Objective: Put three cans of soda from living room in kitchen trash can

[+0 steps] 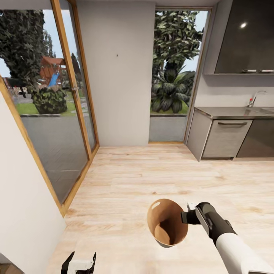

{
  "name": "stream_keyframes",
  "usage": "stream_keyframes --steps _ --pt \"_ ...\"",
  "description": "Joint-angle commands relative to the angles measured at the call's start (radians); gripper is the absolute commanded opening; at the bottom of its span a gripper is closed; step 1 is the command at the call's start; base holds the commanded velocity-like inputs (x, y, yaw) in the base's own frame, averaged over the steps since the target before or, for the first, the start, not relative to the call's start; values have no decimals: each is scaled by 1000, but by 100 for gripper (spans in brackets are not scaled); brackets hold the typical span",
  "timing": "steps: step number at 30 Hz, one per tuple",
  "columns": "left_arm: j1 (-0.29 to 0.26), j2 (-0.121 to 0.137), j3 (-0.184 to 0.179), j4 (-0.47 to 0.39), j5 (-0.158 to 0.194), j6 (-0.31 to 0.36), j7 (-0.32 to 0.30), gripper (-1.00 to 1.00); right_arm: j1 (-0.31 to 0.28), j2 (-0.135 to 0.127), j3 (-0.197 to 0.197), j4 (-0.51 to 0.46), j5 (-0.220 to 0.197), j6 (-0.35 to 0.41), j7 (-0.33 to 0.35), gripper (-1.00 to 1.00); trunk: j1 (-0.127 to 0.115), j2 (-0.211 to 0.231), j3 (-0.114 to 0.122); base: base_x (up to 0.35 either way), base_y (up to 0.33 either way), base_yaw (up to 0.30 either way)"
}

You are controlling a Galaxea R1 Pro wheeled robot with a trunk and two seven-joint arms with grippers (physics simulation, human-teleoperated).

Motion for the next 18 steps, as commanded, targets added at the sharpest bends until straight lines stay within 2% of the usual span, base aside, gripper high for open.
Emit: stream_keyframes --steps 1,8,12,13,18 --pt "0 0 0 0 0 0 0 100 0 -1 -2 0 -24 2 8 -100 -4 7 2 0 0 0" --pt "0 0 0 0 0 0 3 100 1 -2 0 0 -24 4 9 -100 -31 56 21 0 0 0" --pt "0 0 0 0 0 0 3 100 1 5 18 0 -23 5 9 -100 -46 84 34 0 0 0" --pt "0 0 -1 -1 0 -1 3 100 1 6 32 0 -24 4 9 -100 -46 84 34 0 0 0" --pt "1 0 -1 -2 0 -2 2 100 1 8 38 0 -24 4 9 -100 -46 84 34 0 0 0"
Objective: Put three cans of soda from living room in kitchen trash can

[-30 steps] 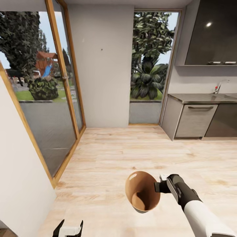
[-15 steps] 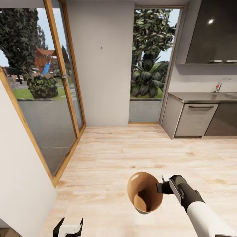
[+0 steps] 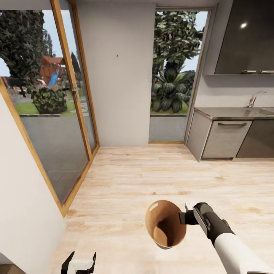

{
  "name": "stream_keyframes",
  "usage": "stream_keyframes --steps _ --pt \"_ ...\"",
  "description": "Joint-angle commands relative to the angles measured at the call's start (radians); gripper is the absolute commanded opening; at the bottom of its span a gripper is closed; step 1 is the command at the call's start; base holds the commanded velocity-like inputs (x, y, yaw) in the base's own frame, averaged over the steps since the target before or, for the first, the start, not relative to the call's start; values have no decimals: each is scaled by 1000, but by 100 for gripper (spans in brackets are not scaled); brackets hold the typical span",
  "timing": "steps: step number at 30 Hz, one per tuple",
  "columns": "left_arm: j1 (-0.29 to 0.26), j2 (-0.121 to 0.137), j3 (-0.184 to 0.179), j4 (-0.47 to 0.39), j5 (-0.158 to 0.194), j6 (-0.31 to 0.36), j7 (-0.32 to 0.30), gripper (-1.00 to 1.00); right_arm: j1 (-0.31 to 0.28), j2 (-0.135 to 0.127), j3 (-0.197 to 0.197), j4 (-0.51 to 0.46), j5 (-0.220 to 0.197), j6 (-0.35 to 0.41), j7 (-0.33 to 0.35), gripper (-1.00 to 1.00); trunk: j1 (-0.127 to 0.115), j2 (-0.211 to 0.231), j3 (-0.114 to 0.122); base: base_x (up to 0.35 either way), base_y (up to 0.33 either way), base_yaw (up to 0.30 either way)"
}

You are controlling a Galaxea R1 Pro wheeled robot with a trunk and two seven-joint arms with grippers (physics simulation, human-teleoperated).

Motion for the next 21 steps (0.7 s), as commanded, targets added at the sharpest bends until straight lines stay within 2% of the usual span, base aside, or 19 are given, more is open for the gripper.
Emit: stream_keyframes --steps 1,21 --pt "0 0 0 0 0 0 -1 100 0 0 -1 0 -19 1 7 -100 0 0 0 0 0 0" --pt "0 1 0 1 0 -2 1 100 0 5 2 1 -19 1 6 -100 0 0 0 0 0 0"
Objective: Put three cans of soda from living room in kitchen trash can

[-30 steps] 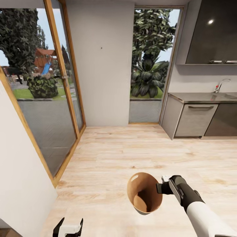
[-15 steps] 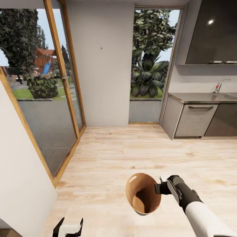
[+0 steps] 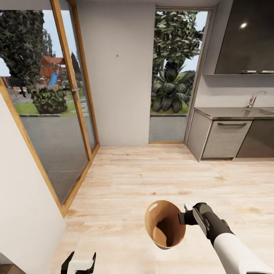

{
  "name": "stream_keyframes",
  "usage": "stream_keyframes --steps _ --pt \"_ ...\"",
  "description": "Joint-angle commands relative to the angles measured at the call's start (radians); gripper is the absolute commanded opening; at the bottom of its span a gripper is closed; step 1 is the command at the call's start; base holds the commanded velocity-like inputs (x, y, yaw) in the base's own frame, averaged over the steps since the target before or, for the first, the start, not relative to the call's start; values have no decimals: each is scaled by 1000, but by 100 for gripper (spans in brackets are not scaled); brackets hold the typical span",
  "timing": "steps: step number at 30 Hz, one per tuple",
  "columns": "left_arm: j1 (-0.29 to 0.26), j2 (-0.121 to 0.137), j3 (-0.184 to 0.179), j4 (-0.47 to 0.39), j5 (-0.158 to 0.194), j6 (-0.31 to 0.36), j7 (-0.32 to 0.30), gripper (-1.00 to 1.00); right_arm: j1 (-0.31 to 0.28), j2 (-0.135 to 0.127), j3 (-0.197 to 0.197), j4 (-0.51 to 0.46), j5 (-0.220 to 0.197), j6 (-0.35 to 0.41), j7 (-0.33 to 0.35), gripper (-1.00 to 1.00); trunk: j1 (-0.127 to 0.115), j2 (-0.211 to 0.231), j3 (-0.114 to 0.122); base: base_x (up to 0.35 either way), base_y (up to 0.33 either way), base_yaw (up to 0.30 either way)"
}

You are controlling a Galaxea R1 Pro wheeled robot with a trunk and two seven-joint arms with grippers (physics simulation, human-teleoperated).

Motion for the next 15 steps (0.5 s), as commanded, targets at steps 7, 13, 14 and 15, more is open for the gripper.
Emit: stream_keyframes --steps 7,13,14,15 --pt "0 -1 0 0 0 0 0 100 0 0 -1 1 -17 1 8 -100 0 0 0 0 0 0" --pt "0 0 0 0 0 0 0 100 0 1 -1 1 -17 1 7 -100 0 0 0 0 0 0" --pt "0 0 0 0 0 0 0 100 0 1 0 1 -17 1 7 -100 0 0 0 0 0 0" --pt "0 0 0 0 0 0 0 100 0 1 0 1 -17 1 8 -100 0 0 0 0 0 0"
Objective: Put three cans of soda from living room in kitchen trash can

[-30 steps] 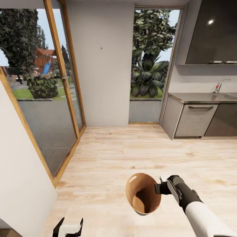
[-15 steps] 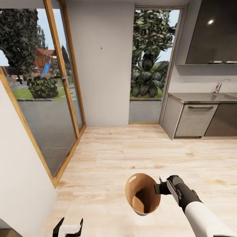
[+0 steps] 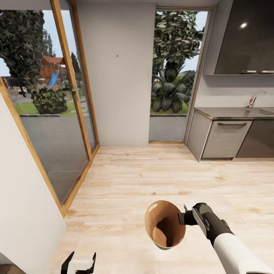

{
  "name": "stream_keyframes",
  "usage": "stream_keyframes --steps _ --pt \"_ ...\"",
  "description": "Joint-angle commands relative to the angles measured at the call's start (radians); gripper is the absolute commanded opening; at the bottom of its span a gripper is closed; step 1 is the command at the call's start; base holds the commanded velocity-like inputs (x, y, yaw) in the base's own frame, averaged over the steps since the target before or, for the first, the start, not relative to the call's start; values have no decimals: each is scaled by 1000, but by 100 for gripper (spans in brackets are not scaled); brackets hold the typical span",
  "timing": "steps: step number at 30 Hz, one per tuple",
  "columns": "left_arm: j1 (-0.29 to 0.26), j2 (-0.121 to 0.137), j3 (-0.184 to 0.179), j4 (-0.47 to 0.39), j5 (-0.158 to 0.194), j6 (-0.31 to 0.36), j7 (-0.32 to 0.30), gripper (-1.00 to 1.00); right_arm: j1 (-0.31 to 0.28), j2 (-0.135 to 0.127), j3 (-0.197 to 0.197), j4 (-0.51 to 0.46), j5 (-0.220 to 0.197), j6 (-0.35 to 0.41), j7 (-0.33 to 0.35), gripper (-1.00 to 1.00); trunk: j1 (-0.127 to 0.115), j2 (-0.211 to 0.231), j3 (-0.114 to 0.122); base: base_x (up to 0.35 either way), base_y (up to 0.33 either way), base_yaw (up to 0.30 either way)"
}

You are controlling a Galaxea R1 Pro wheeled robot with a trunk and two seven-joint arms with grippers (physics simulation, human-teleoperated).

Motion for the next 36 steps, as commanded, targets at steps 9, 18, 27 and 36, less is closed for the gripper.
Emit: stream_keyframes --steps 9,18,27,36 --pt "0 -1 0 0 0 0 0 100 -1 1 4 1 -16 4 6 -100 0 0 -4 0 0 0" --pt "0 -1 0 -1 0 0 0 100 0 5 4 2 -17 4 5 -100 0 0 -17 0 0 0" --pt "0 0 0 -6 0 0 -4 100 0 9 4 7 -16 3 4 -100 0 0 -31 0 0 0" --pt "0 -1 0 -9 0 1 -1 100 0 27 25 12 -16 3 -2 -100 -31 56 -20 0 0 0"
